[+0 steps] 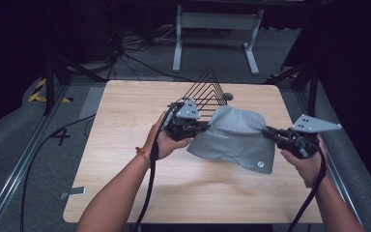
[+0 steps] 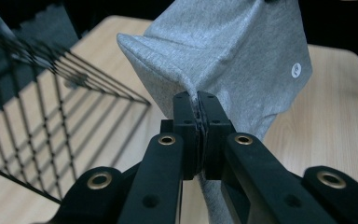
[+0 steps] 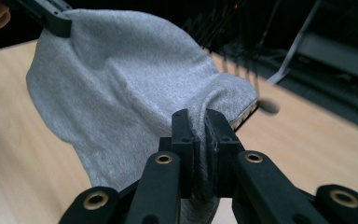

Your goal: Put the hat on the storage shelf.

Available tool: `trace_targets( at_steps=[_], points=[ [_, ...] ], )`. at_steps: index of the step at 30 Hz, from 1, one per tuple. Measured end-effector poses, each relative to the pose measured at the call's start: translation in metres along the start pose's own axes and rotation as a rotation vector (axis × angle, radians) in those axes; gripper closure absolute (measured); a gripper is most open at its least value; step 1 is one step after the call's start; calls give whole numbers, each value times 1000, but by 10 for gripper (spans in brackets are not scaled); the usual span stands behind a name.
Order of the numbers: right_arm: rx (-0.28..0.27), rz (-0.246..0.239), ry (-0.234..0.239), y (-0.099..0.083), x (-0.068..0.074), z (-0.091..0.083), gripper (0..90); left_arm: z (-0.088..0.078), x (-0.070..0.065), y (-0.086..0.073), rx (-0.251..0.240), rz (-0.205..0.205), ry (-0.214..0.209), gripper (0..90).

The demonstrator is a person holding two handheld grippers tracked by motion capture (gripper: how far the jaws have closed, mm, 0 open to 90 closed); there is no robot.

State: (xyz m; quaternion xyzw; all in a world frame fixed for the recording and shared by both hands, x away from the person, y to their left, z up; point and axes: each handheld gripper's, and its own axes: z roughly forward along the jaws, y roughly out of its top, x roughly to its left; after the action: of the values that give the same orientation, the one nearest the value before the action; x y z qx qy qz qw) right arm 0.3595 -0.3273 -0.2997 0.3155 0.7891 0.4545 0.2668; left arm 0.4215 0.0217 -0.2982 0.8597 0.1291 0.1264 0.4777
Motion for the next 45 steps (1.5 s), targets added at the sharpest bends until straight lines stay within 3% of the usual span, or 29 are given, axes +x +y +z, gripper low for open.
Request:
trace_targets(
  at_steps=[2,6,12,23,25,30,35,45],
  points=[
    [-17,-15,-12,14,-5,-3,837,-7,5,13,-15,15,27,877],
    [-46,-30,-26,45,-19,-5,837,-19,15,35,-59,7,68,877],
    [-73,-44,-57,87,-41,5,837,-33,45,60,-86,-4,156,877],
    [-64,-97,-114,146,-62,44,836,-37,93,69,-106,-67,264,877],
    [-73,-88,-111,151,-66,53,836,-35,102,66,-119,-92,273,877],
    [-68,-70,-129,156,-77,76,837,-30,118,63,-113,-110,310,877],
    [-48,-63,-156,158,-83,94,837,-19,125,62,-74,-112,320,876],
    [-31,-53,-154,154,-89,115,837,-9,141,51,-40,-149,359,876]
  ],
)
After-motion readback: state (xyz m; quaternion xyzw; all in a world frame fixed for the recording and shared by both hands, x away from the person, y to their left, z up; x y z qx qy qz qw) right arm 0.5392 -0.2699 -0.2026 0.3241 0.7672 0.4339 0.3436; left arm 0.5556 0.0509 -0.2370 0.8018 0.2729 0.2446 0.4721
